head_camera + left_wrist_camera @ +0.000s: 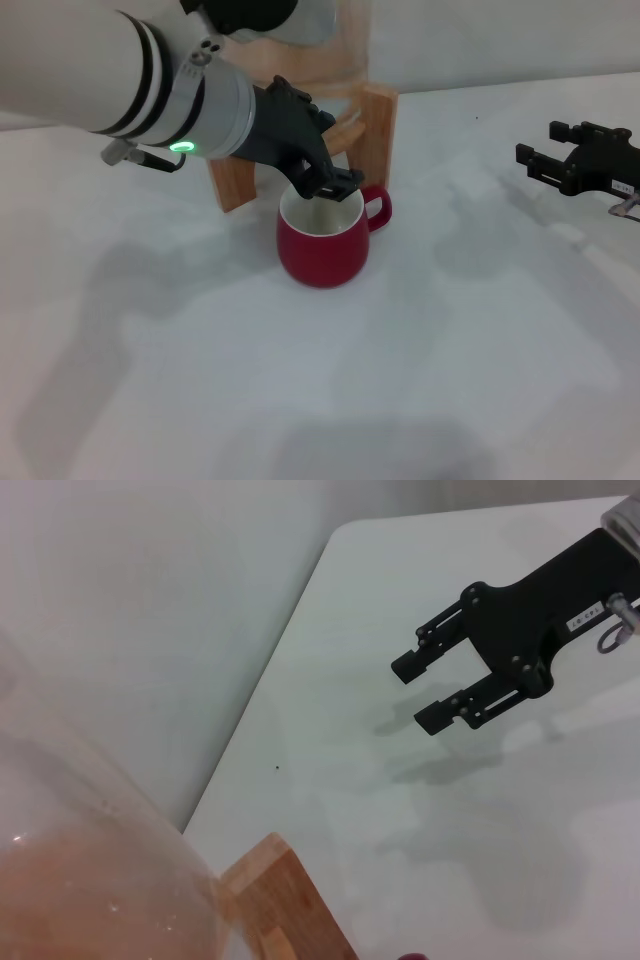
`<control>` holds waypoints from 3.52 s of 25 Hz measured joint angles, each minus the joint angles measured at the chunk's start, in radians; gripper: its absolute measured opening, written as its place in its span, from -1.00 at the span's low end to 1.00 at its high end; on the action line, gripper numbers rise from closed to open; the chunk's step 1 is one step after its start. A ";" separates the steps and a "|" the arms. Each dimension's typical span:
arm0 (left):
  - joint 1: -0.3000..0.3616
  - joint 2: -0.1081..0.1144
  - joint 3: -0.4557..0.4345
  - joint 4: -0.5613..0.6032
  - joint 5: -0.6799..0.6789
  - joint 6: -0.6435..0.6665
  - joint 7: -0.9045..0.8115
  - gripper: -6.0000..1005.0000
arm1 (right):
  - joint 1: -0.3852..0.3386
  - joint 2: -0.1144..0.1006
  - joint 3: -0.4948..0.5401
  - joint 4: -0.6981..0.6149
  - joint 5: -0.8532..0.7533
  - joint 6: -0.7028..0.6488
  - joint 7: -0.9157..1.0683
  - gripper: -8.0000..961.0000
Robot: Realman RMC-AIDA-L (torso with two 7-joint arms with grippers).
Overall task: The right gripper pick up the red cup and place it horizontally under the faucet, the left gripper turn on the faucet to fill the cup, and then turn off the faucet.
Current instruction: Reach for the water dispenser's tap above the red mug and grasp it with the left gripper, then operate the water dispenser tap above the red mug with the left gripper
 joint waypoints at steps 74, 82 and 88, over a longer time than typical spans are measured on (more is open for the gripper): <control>0.139 0.003 0.047 0.246 0.099 -0.174 0.044 0.30 | -0.007 -0.001 0.000 -0.005 0.001 -0.009 0.036 0.23; 0.102 0.005 -0.001 0.236 0.025 -0.255 0.107 0.29 | -0.010 -0.001 0.000 -0.002 0.001 -0.009 0.036 0.23; 0.106 0.004 -0.010 0.213 0.031 -0.252 0.109 0.29 | -0.012 0.000 0.000 -0.001 0.003 -0.011 0.036 0.23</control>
